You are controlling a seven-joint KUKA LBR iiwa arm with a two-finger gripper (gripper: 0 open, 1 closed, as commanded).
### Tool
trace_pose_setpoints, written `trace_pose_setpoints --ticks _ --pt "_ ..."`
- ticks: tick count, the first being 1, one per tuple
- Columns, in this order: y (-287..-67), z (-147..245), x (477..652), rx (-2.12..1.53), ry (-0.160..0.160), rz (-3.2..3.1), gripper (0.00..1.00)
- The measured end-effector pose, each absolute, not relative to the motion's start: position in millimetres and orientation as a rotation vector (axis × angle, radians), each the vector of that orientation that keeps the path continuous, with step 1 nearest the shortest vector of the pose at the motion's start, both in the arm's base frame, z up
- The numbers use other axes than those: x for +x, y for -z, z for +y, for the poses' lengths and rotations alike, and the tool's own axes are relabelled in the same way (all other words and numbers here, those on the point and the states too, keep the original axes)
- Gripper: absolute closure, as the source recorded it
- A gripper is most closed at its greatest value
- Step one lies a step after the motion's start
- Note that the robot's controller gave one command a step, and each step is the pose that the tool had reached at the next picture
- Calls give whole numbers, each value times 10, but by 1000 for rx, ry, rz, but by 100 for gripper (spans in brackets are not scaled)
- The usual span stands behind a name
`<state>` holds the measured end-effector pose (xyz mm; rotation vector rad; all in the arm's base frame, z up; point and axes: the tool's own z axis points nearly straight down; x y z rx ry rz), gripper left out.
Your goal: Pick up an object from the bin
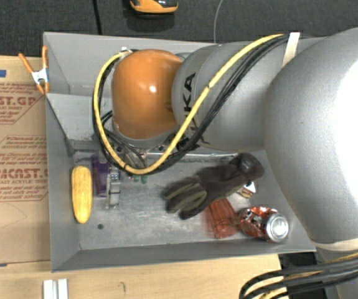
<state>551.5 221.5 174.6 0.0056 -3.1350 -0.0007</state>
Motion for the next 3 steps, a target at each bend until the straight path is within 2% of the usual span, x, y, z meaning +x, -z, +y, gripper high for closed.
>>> trace_pose_setpoints --ticks 1,2,3 --pt "-1794 2204 5535 2 3 -3142 0" --pt "-1430 1911 5699 127 4 -3145 0" --pt "-1010 1916 5873 224 7 -3149 0"
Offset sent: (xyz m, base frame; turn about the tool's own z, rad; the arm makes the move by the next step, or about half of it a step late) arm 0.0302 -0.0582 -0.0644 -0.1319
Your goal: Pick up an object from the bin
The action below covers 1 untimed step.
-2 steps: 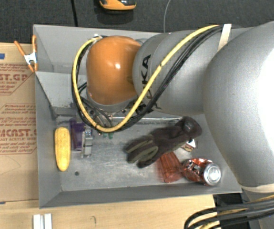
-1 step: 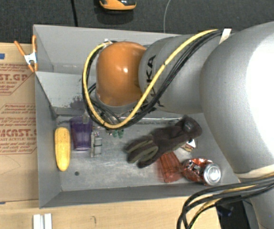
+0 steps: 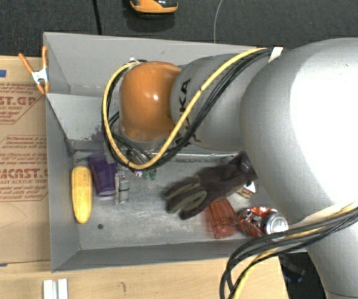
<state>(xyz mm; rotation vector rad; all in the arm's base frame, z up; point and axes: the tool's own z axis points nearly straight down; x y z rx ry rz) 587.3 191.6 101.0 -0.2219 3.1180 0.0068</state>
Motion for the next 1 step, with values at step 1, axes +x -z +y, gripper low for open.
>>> trace_pose_setpoints --ticks 1 --pt "-700 1735 5599 -236 -4 3131 100"
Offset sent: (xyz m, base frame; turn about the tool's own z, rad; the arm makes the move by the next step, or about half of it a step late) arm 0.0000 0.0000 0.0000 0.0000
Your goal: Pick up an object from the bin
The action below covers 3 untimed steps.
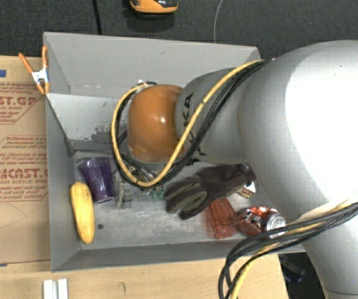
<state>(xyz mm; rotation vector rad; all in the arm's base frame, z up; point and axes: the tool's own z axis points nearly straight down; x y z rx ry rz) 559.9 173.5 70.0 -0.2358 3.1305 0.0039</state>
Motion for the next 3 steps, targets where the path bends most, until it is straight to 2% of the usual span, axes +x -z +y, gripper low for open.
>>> trace_pose_setpoints --ticks 1,2,3 --pt "-699 1735 5598 -236 -4 3131 0" --pt "-699 1735 5598 -235 -4 3131 0" --pt "-935 1613 5629 -487 -2 3112 0"
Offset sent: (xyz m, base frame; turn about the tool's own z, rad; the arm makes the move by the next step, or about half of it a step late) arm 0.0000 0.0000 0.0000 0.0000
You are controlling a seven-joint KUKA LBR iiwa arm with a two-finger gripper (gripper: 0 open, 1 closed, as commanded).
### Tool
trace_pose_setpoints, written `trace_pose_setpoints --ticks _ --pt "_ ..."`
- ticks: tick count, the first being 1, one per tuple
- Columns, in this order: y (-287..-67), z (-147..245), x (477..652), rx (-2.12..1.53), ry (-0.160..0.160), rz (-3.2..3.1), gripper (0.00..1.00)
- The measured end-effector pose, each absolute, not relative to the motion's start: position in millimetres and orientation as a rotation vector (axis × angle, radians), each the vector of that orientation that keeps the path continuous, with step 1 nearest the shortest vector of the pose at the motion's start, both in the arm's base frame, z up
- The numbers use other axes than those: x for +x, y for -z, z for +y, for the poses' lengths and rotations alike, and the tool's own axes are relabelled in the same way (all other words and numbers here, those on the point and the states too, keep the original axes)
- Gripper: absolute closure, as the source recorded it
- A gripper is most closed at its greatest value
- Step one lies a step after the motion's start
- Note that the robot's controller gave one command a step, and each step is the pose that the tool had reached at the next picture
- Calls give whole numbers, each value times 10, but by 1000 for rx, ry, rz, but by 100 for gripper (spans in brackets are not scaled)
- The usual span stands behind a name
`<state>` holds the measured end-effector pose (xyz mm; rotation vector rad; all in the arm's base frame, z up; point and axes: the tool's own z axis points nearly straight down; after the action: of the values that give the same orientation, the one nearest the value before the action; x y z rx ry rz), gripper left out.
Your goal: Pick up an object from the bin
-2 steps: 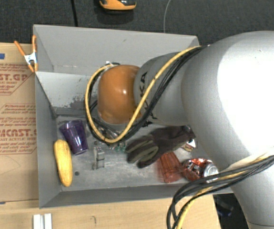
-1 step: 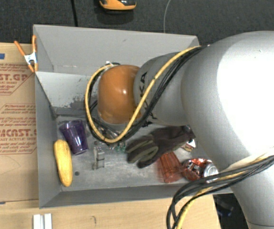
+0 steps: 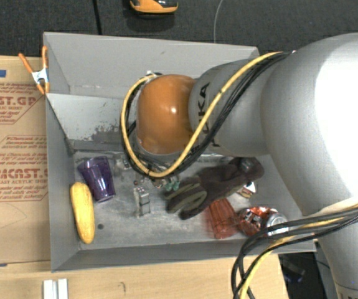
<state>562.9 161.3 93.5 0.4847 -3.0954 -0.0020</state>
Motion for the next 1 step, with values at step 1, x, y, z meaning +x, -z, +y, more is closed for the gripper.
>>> trace_pose_setpoints --ticks 1 --pt "-1374 1440 5729 848 -2 -3033 0"
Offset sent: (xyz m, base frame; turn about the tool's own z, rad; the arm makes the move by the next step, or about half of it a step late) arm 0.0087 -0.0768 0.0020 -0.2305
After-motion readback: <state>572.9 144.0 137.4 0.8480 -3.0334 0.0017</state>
